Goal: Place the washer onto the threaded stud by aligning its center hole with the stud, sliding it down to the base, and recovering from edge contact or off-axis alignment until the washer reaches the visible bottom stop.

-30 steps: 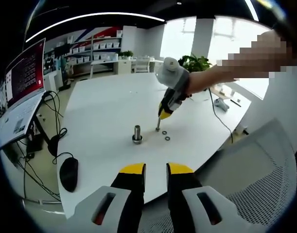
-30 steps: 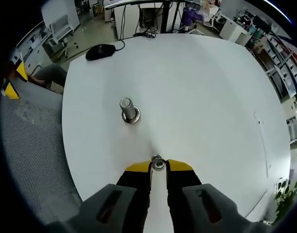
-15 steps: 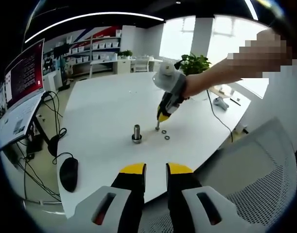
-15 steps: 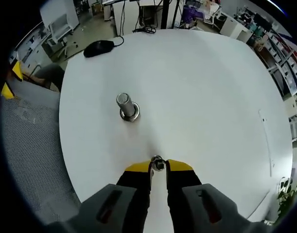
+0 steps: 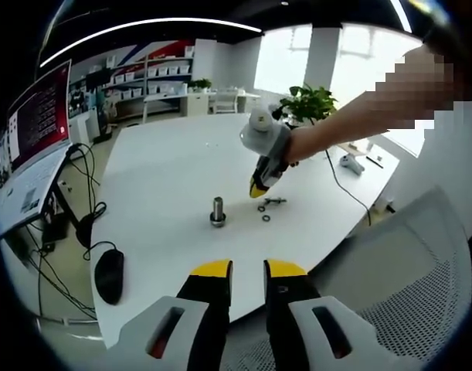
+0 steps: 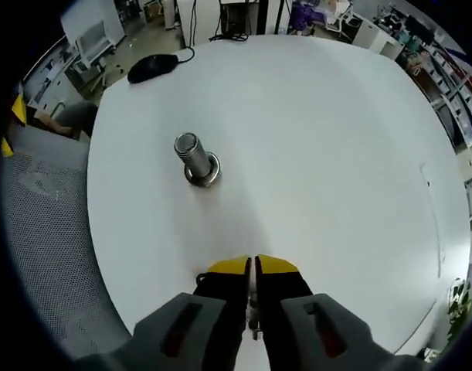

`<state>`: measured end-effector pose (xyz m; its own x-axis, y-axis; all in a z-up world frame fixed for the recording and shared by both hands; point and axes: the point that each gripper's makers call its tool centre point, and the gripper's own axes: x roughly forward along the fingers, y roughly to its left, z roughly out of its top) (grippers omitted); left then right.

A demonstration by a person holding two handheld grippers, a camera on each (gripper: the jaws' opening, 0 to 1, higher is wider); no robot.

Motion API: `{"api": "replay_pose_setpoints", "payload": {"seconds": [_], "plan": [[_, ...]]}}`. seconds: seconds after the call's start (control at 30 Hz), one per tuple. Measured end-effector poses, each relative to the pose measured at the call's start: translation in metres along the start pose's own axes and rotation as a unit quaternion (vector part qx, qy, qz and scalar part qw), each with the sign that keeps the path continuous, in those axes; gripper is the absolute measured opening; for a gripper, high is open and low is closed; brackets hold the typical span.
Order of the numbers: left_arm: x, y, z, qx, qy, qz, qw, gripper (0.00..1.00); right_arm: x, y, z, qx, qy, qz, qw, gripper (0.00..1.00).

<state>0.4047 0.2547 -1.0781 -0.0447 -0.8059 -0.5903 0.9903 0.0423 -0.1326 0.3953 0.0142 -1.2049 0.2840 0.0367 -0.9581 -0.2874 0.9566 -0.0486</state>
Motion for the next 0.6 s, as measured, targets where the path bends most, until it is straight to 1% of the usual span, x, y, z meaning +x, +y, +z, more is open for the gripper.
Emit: {"api": "replay_pose_setpoints", "payload": {"seconds": [0.03,0.07,0.13,0.17,0.2,0.27,0.4,0.43,0.6], "plan": [[0.0,0.0,0.0,0.001,0.0,-0.001,1.0,0.13,0.003,-0.011,-0.001,0.001,-0.003,-0.005,1.0,0.07],[0.0,0.0,0.0,0.001,0.0,-0.001,1.0,0.13,0.002,-0.015,0.0,0.004,-0.007,-0.008,0.9999,0.08],[0.0,0.0,0.0,0.0,0.0,0.0,1.0,0.13,0.001,-0.013,-0.001,0.01,-0.012,-0.01,0.9998,0.11],[0.0,0.0,0.0,0.0,0.0,0.0,1.0,0.13,-0.001,-0.008,-0.003,0.011,-0.012,-0.011,0.9998,0.12],[0.0,0.0,0.0,-0.001,-0.001,0.0,1.0,0.13,-0.002,-0.009,-0.006,0.013,-0.011,-0.014,0.9998,0.12],[0.0,0.0,0.0,-0.001,-0.001,0.0,1.0,0.13,-0.003,-0.013,-0.018,0.025,-0.005,-0.016,0.9995,0.12],[0.0,0.0,-0.001,0.001,0.001,-0.001,1.0,0.13,-0.005,-0.013,-0.029,0.039,-0.003,-0.022,0.999,0.14],[0.0,0.0,-0.001,0.0,0.0,-0.001,1.0,0.13,-0.007,-0.012,-0.036,0.043,-0.003,-0.023,0.9988,0.15],[-0.001,-0.001,0.0,0.001,-0.001,-0.001,1.0,0.13,-0.01,-0.011,-0.05,0.041,0.004,-0.029,0.9987,0.16]]}}
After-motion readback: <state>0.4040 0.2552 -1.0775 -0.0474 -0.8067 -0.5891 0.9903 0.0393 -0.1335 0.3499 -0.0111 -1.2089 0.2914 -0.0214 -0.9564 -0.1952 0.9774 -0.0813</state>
